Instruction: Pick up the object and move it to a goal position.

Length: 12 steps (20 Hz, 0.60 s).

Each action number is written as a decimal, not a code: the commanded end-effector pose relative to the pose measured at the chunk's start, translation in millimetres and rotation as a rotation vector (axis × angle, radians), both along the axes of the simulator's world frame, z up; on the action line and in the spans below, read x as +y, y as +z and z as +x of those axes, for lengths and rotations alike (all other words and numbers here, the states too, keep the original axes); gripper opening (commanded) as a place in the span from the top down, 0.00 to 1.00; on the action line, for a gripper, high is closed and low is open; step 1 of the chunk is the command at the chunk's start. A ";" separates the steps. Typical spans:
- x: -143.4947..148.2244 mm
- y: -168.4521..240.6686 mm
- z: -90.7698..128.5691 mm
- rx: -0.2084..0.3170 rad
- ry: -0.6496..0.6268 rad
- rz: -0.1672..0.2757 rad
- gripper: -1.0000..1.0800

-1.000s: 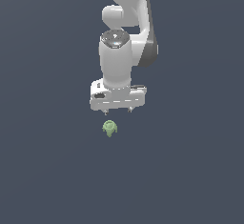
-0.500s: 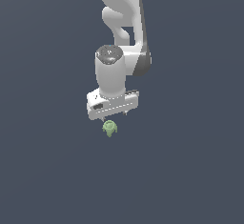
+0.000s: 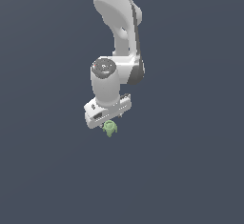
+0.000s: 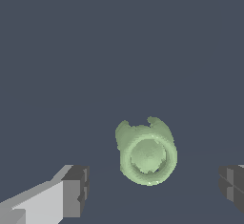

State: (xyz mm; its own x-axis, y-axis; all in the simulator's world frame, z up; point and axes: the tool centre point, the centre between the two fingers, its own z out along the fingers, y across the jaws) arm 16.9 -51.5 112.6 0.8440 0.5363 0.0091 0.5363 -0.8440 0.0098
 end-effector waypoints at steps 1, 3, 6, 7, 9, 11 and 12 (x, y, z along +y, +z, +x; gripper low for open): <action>-3.2 -7.4 -0.4 0.004 0.047 0.000 0.04; -5.3 -12.1 -0.9 0.007 0.075 0.001 0.04; -7.7 -17.5 -1.5 0.010 0.108 0.002 0.04; -8.3 -18.9 -1.6 0.011 0.117 0.002 0.04; -9.2 -21.1 -1.9 0.012 0.130 0.002 0.04; -9.8 -22.4 -2.0 0.013 0.138 0.002 0.04; -9.9 -22.7 -2.0 0.013 0.140 0.002 0.04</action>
